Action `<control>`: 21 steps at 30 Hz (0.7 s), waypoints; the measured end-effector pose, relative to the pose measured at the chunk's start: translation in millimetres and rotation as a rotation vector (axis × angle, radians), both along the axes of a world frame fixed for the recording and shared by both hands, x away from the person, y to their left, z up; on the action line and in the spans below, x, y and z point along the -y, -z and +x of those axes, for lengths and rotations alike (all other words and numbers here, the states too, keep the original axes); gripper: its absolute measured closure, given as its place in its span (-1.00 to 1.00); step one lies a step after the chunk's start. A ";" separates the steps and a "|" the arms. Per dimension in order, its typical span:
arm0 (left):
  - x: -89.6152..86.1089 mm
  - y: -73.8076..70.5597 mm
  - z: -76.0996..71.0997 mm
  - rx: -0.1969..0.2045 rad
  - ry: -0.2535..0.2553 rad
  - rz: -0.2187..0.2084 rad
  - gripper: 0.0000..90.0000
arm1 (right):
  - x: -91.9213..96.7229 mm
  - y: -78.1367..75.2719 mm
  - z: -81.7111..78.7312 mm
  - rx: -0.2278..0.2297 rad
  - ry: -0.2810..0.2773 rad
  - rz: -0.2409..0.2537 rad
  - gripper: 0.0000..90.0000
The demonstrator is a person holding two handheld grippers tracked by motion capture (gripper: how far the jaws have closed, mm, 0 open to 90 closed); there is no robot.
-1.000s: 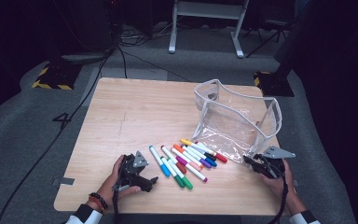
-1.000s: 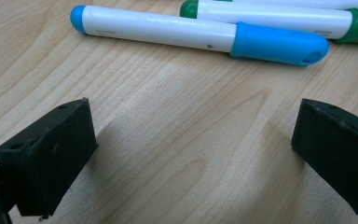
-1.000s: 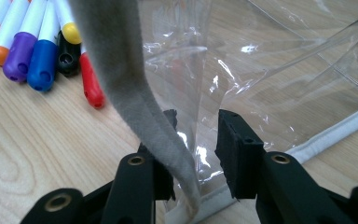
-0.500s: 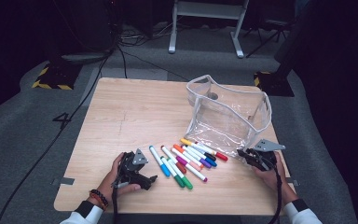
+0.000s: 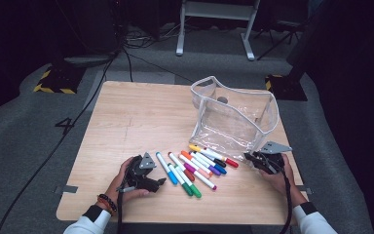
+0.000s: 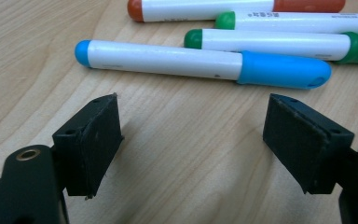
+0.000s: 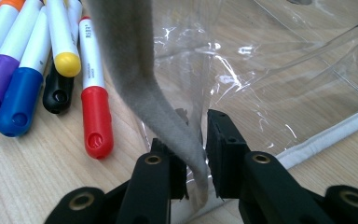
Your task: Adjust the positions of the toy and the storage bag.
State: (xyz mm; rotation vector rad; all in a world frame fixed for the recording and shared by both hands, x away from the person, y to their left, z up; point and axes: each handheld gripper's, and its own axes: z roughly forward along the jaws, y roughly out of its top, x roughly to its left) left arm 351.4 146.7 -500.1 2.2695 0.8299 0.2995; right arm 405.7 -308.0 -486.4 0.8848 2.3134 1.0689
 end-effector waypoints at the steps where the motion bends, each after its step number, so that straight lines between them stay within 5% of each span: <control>1: -0.4 -0.3 1.1 0.003 -0.006 -0.001 -0.56 | -0.4 0.1 0.2 -0.001 -0.003 0.002 0.76; 5: -2.1 -5.6 10.9 0.000 -0.028 -0.041 -0.55 | -1.0 0.6 1.2 -0.001 -0.011 0.003 0.78; 12: 7.6 -21.8 26.8 0.059 -0.025 -0.055 -0.54 | -0.4 0.9 0.8 -0.003 -0.003 0.017 0.77; 21: 59.3 -38.9 73.3 0.101 -0.004 -0.099 -0.37 | 0.3 -1.2 -2.0 0.002 0.005 0.022 0.74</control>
